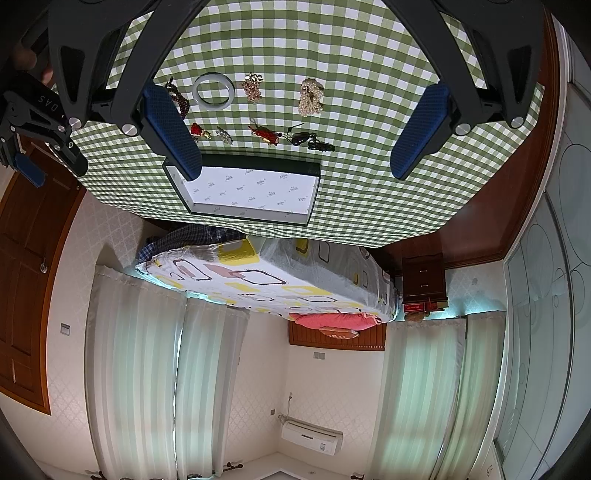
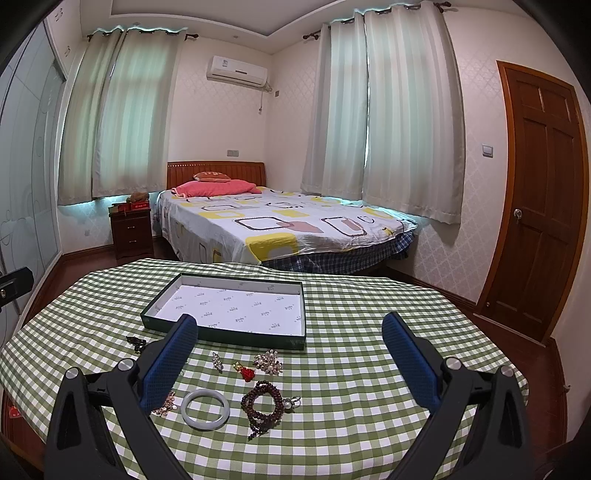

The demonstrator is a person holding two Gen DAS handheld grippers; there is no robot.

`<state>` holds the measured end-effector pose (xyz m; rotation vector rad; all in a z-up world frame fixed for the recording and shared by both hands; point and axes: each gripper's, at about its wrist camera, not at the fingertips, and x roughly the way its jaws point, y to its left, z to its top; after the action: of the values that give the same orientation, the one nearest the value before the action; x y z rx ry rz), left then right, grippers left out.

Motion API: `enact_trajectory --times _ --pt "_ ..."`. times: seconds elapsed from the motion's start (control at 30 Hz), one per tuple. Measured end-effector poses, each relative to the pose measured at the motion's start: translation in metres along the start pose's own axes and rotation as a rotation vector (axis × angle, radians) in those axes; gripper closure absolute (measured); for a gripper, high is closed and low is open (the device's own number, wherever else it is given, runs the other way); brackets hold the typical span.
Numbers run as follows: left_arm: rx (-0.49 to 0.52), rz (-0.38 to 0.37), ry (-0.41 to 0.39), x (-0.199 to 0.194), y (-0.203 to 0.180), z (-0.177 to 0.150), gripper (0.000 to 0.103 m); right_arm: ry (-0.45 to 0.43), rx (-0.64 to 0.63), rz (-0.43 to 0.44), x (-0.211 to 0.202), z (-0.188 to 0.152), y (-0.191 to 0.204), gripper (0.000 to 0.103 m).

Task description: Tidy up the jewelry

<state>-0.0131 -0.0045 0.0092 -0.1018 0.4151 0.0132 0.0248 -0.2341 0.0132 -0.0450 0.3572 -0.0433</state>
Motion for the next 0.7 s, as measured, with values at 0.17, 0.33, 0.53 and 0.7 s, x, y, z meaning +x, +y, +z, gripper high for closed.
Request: enact_trajectory --times 0.17,0.33,0.53,0.7 --pt "0.0 -0.002 0.003 0.001 0.001 -0.001 0.003 -0.003 -0.002 0.002 0.002 0.001 0.001 0.005" --pt "0.012 0.0 0.02 0.009 0.002 -0.005 0.003 0.003 -0.001 0.015 0.009 -0.004 0.003 0.005" --pt "0.021 0.012 0.037 0.035 0.01 -0.026 0.003 -0.024 -0.01 0.054 0.022 -0.02 0.003 0.005" --pt "0.013 0.037 0.123 0.074 0.023 -0.054 0.003 0.003 -0.039 0.034 0.047 -0.043 0.002 0.005"
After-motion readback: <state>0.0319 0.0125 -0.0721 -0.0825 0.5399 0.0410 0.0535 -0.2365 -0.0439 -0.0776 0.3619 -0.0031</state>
